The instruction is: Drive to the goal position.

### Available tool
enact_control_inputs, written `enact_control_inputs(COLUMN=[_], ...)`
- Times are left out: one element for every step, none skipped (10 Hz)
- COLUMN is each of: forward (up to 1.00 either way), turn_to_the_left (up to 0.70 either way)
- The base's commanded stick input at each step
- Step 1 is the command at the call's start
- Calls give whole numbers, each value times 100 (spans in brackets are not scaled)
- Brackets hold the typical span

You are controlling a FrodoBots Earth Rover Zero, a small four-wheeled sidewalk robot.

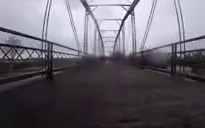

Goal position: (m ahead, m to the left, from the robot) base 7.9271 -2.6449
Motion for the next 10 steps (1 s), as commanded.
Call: enact_control_inputs(forward=[100,100,100,100,100,100,100,100,100,100], turn_to_the_left=[-2,-9,-21,-12,0,-2,-9,-17,-16,0])
